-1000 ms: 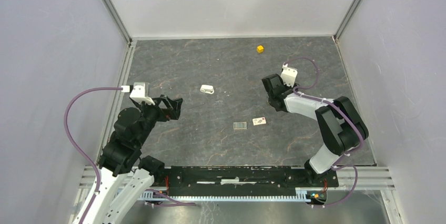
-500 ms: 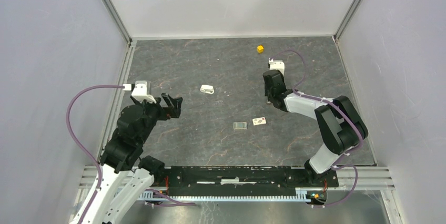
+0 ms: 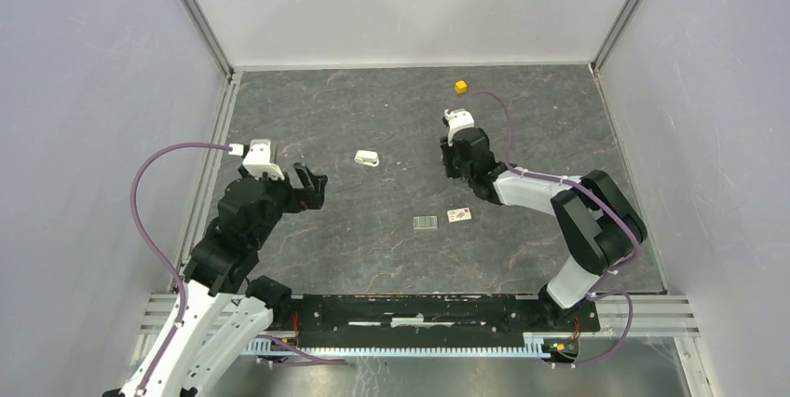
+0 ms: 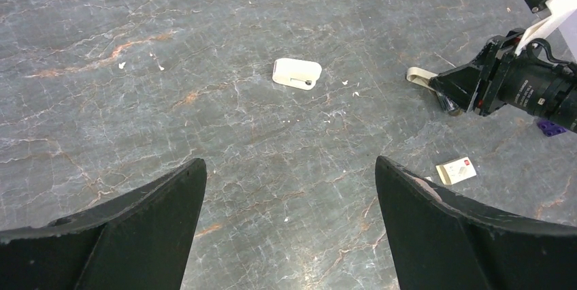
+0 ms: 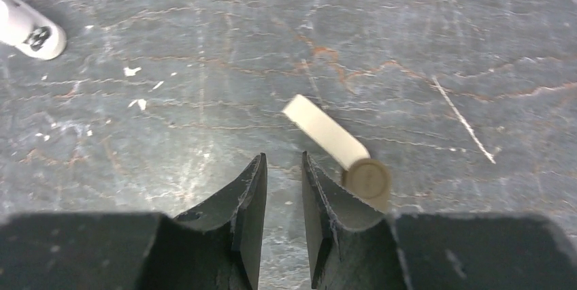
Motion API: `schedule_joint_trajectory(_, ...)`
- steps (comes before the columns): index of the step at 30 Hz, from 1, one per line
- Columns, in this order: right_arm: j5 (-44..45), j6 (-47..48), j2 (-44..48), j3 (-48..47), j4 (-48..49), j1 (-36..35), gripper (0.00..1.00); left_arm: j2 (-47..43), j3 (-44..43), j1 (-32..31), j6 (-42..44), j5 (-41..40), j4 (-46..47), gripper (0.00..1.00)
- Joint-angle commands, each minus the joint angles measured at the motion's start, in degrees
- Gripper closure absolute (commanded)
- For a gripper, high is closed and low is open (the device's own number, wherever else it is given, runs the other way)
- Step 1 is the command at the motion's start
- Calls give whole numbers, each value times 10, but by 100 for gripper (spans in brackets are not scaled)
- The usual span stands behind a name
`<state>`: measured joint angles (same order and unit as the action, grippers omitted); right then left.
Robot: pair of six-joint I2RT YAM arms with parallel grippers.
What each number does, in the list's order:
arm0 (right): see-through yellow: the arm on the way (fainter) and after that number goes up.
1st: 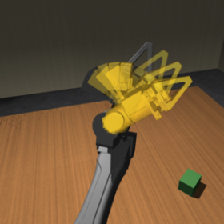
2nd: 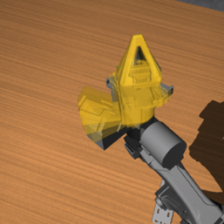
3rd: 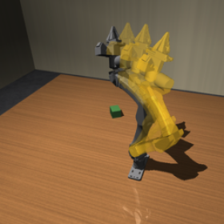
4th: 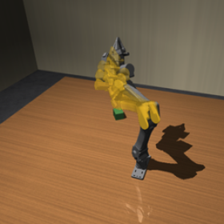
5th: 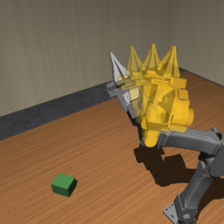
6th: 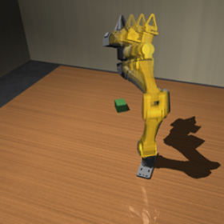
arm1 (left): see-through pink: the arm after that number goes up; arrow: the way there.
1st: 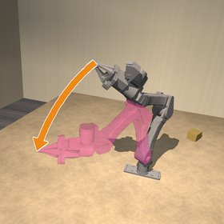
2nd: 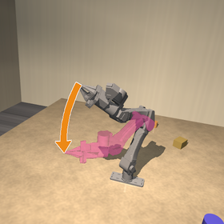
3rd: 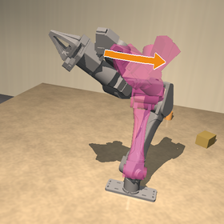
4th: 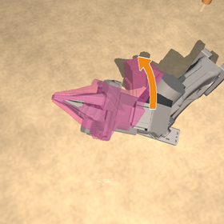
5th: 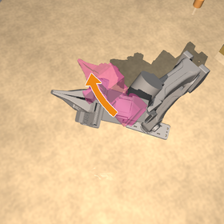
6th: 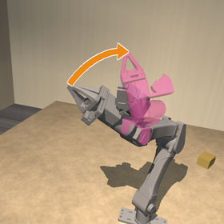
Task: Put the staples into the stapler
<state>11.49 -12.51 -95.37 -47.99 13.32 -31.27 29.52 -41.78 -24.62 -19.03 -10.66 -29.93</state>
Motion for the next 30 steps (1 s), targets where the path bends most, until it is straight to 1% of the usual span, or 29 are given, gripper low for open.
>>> schedule_joint_trajectory(1, -3, 28, 2, -6, 19, -11, 68, -8, 2, -1, -10, -17, 11, 0)
schedule_joint_trajectory(7, 75, 60, 1, -21, -51, -9, 65, -16, 3, 0, -8, -20, 13, 0)
schedule_joint_trajectory(11, 70, 79, 3, -14, -63, -2, 55, -19, 6, -1, -7, -19, 16, 0)
schedule_joint_trajectory(13, 61, 83, 3, -11, -60, 4, 55, -17, 6, -1, -7, -17, 18, 0)
schedule_joint_trajectory(19, 27, 86, -10, -6, -52, 19, 62, -13, 5, -1, -6, -15, 17, 0)
schedule_joint_trajectory(25, 9, 90, -17, -5, -45, 26, 67, -14, 5, -1, -4, -18, 18, 0)
schedule_joint_trajectory(26, 9, 90, -18, -6, -44, 27, 69, -14, 6, -1, -4, -19, 19, 0)
schedule_joint_trajectory(28, 9, 87, -19, -4, -44, 33, 78, -13, 5, -1, -3, -20, 19, 0)
schedule_joint_trajectory(30, 3, 82, -19, 2, -41, 41, 80, -12, 5, -1, -3, -19, 19, 0)
